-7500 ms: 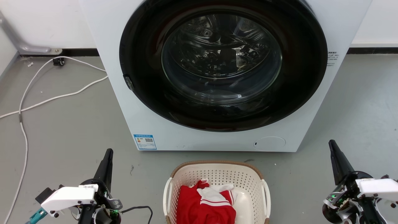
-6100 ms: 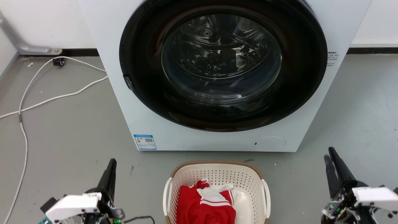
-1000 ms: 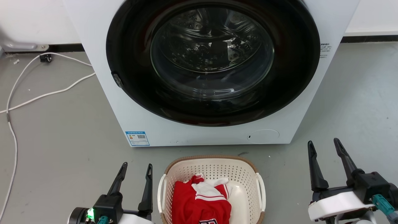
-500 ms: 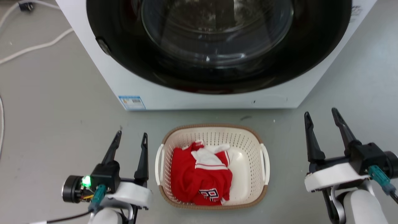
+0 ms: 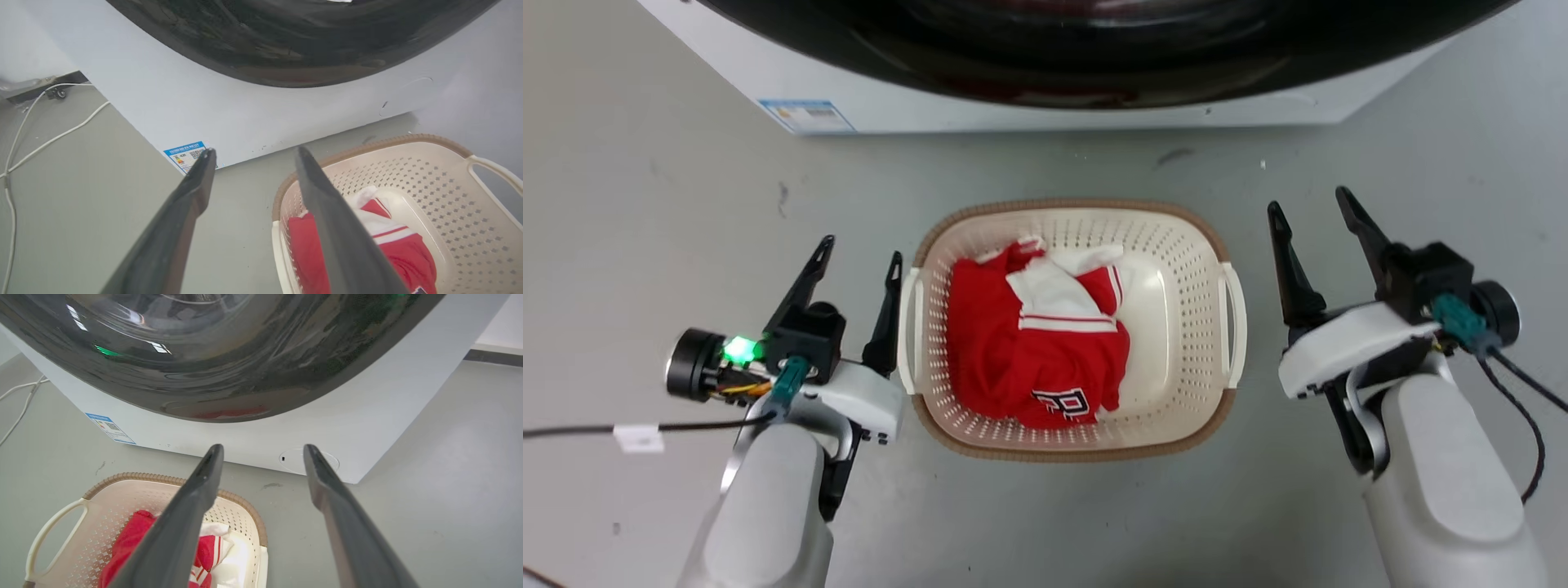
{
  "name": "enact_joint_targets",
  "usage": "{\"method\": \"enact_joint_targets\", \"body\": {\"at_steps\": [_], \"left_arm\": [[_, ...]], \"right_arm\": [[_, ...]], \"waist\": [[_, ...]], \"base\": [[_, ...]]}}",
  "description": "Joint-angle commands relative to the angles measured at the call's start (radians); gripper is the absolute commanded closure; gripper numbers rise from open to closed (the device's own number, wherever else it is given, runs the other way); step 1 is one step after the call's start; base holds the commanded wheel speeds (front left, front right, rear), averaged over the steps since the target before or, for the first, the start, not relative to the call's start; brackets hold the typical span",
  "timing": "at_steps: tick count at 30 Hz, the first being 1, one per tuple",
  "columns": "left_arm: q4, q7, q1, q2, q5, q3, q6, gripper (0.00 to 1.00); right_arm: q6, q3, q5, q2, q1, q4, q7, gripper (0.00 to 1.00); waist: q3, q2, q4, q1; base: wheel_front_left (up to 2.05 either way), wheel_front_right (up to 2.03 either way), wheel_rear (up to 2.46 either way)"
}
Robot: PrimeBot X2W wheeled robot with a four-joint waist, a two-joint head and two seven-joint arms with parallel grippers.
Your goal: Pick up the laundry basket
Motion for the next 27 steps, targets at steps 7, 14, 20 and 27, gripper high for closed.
{"method": "enact_joint_targets", "body": {"at_steps": [7,14,20,27], "left_arm": [[0.248,-0.003,-0.196,0.033,-0.039,-0.049,-0.055,0.00],[0.474,-0.003,-0.337,0.060,-0.075,-0.095,-0.068,0.00],[0.679,0.003,-0.454,0.056,-0.157,-0.213,-0.070,0.00],[0.747,0.058,-0.521,0.048,-0.292,-0.349,-0.071,0.00]], "right_arm": [[0.000,0.003,0.023,0.000,-0.160,0.183,0.049,0.00],[0.000,0.035,0.071,-0.001,-0.254,0.354,0.102,0.00],[0.000,0.098,0.150,-0.001,-0.345,0.525,0.154,0.00],[0.000,0.144,0.201,-0.001,-0.418,0.645,0.200,0.00]], "waist": [[0.180,0.0000,-0.026,-0.0003],[0.245,0.0000,-0.029,-0.0003],[0.291,0.0000,-0.020,-0.0003],[0.316,0.0000,-0.006,-0.0003]], "base": [[0.00,0.00,0.00],[0.00,0.00,0.00],[0.00,0.00,0.00],[0.00,0.00,0.00]]}}
